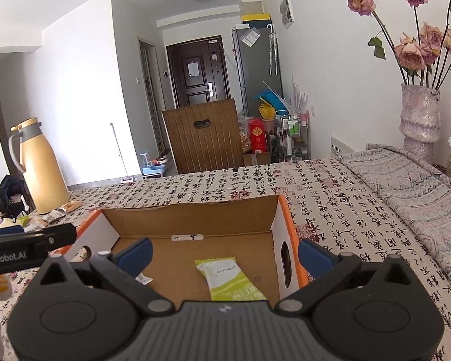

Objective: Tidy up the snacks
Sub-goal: 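Carry both packets into the box and open both grippers to release them, then return to the pile and grasp a white snack packet with the right gripper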

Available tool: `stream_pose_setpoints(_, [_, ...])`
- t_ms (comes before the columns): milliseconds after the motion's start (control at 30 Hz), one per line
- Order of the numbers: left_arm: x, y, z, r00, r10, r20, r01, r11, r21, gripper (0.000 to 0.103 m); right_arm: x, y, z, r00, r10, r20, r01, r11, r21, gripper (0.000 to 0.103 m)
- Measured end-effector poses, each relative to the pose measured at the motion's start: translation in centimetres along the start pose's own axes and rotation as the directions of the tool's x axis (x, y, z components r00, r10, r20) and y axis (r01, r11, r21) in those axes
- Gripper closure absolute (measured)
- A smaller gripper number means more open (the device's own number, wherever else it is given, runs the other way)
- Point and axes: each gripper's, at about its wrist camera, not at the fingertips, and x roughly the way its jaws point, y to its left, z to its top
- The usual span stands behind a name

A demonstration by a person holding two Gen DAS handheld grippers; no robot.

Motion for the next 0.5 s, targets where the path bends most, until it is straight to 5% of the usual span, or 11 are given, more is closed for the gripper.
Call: stream_pose_setpoints(500, [-6.9, 0.6, -2.5, 1.000, -0.003, 0.008, 0.003, 1.000, -0.007, 0.000, -7.1, 0.8, -3.2, 1.000, 0.016, -0.009, -0.016, 1.000, -0.008, 0.000])
